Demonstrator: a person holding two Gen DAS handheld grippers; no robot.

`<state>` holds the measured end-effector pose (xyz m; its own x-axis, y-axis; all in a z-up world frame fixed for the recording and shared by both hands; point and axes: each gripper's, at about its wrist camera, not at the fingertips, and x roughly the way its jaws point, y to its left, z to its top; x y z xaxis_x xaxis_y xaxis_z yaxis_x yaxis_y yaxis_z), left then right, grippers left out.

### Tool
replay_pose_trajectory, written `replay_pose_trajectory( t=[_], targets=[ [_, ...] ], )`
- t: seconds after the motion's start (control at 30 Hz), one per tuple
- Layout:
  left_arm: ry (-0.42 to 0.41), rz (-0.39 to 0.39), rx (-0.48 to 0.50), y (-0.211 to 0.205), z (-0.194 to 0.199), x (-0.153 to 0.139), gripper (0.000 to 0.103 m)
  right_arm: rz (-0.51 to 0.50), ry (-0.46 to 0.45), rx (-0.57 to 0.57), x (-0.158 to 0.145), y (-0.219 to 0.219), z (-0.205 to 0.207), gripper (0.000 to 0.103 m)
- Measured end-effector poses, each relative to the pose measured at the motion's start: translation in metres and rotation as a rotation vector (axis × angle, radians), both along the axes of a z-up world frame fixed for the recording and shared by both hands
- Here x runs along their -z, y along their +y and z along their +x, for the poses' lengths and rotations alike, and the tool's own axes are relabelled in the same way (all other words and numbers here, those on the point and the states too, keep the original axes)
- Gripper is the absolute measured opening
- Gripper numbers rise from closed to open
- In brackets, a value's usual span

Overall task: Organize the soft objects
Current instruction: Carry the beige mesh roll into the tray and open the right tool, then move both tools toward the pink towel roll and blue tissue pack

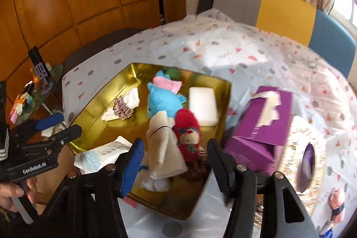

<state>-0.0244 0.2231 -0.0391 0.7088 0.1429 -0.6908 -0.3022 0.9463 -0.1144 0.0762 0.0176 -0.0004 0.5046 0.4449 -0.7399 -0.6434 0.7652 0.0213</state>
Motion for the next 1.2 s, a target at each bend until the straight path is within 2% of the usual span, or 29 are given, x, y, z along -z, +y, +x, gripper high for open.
replay_pose_trajectory(
  t=[0.13, 0.33, 0.47, 0.63, 0.8, 0.97, 1.0, 1.07, 1.13, 1.2],
  targets=[
    [-0.011, 0.019, 0.022, -0.007, 0.0, -0.005, 0.072, 0.008, -0.06, 0.034, -0.016, -0.027, -0.005, 0.059],
    [-0.011, 0.038, 0.055, -0.02, 0.001, -0.008, 0.073, 0.042, -0.13, 0.173, -0.038, -0.092, -0.001, 0.059],
    [-0.006, 0.048, 0.077, -0.029, 0.001, -0.009, 0.073, 0.046, -0.145, 0.319, -0.043, -0.146, 0.012, 0.059],
    [0.0, 0.066, 0.103, -0.04, 0.003, -0.01, 0.073, 0.023, -0.137, 0.528, -0.034, -0.219, 0.027, 0.059],
    [0.002, 0.088, 0.134, -0.053, 0.005, -0.012, 0.073, -0.013, -0.104, 0.836, -0.007, -0.309, 0.045, 0.059],
    [-0.003, 0.119, 0.166, -0.067, 0.008, -0.02, 0.073, 0.014, -0.031, 1.185, 0.041, -0.401, 0.04, 0.059],
    [-0.008, 0.127, 0.173, -0.071, 0.008, -0.022, 0.073, 0.04, 0.029, 1.25, 0.048, -0.417, 0.038, 0.059],
    [-0.016, 0.137, 0.187, -0.077, 0.009, -0.026, 0.073, 0.182, 0.071, 1.34, 0.051, -0.444, 0.026, 0.059],
    [-0.019, 0.147, 0.206, -0.085, 0.012, -0.029, 0.073, 0.203, 0.105, 1.373, 0.056, -0.453, 0.022, 0.059],
    [-0.025, 0.155, 0.224, -0.092, 0.014, -0.033, 0.073, 0.275, 0.169, 1.385, 0.064, -0.463, 0.021, 0.059]
  ],
)
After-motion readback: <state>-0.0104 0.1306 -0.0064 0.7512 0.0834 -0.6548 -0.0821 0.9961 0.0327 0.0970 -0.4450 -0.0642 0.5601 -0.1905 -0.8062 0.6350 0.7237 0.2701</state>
